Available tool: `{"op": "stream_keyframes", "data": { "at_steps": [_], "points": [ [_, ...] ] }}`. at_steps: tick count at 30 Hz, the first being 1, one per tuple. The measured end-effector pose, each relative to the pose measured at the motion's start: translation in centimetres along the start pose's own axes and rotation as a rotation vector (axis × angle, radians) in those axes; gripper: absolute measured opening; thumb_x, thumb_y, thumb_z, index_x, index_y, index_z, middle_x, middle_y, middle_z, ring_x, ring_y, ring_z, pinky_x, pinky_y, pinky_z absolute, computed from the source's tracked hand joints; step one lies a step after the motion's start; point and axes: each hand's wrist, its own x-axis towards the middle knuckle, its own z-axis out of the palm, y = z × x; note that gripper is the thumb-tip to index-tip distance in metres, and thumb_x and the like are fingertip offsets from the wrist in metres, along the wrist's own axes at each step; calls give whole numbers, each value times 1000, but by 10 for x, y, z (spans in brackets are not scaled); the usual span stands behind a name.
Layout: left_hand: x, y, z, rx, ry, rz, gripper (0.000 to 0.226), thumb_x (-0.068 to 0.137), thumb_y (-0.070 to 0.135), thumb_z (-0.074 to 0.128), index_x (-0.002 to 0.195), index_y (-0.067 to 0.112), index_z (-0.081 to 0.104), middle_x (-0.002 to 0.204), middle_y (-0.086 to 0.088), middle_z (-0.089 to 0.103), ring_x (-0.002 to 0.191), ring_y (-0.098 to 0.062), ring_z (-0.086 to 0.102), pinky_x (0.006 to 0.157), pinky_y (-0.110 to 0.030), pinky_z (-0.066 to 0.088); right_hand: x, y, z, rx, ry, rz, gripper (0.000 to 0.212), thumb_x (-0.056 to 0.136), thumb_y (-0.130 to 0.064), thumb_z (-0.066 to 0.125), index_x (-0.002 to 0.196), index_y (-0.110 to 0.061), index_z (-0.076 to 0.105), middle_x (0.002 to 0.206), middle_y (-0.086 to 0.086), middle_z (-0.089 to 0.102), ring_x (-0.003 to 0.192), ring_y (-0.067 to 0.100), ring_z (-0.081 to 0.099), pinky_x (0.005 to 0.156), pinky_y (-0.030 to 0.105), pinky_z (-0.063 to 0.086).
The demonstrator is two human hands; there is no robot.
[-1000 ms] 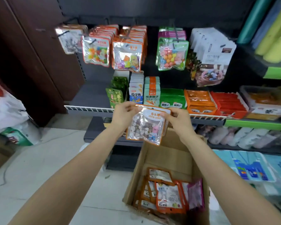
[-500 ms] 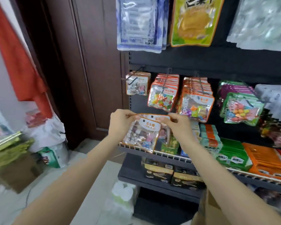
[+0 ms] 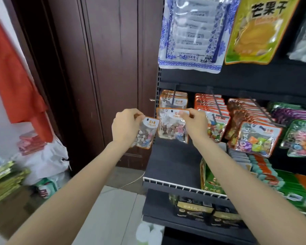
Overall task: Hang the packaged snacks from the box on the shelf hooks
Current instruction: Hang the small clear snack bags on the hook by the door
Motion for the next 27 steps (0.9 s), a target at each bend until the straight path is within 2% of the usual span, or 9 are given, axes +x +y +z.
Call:
{"op": "stream_keyframes", "data": {
  "at_steps": [2,6,11,14,17,20,24,26,27],
  "points": [
    [6,-2,0,8,3,-7,14,88,21,60,90,21,74,82,1,71,77,-21,64,64,-28,46,7,-2,6,-36,20,6,18,93,-22,56,93,-8,67,88,3,64,76,10,55,62,18,41],
    [13,-4,2,-6,-28,-3,14,89,22,60,91,21,73,79,2,70,77,-19,63,62,-26,41,13,0,14,-120,65,9,23,94,-23,54,88,-3,65,88,13,66,79,25,61,64,29,44],
    [22,-6,5,-30,-46,13,14,89,21,60,90,20,73,70,7,62,66,-16,57,59,-25,37,22,8,23,-229,103,-6,24,94,-24,53,81,-7,63,83,11,67,74,23,63,66,37,52],
    [29,-8,7,-26,-57,19,13,89,22,60,89,22,73,69,8,61,68,-16,57,59,-25,36,36,13,30,-302,113,-27,21,94,-21,53,97,-6,67,93,11,69,76,24,63,68,36,53],
    [34,-10,10,-33,-79,41,12,89,22,61,89,21,73,69,9,61,66,-15,57,59,-24,36,54,15,36,-422,115,-84,21,92,-13,56,111,-12,65,107,7,68,87,23,64,68,29,50],
    [37,-13,15,-40,-114,62,11,88,22,62,88,22,73,68,11,61,63,-12,55,58,-24,38,72,15,42,-600,92,-117,21,91,-4,55,109,-11,64,102,11,68,92,29,63,66,31,45],
    [39,-16,23,-100,-170,84,10,87,23,65,85,22,74,69,12,63,69,-10,59,64,-25,44,92,21,49,-759,45,-178,21,89,6,47,99,-5,63,101,15,66,90,33,62,62,31,40],
    [41,-16,28,-137,-199,100,9,86,24,66,83,23,74,64,16,62,63,-3,56,63,-17,40,97,25,49,-759,11,-214,24,88,6,50,105,-3,64,109,15,63,98,31,59,69,33,46],
    [42,-15,29,-161,-210,102,8,85,23,67,82,23,75,62,17,60,60,0,55,61,-11,38,96,29,49,-730,8,-239,28,87,6,53,111,-4,64,116,14,61,106,30,56,79,35,48]
  ]
}}
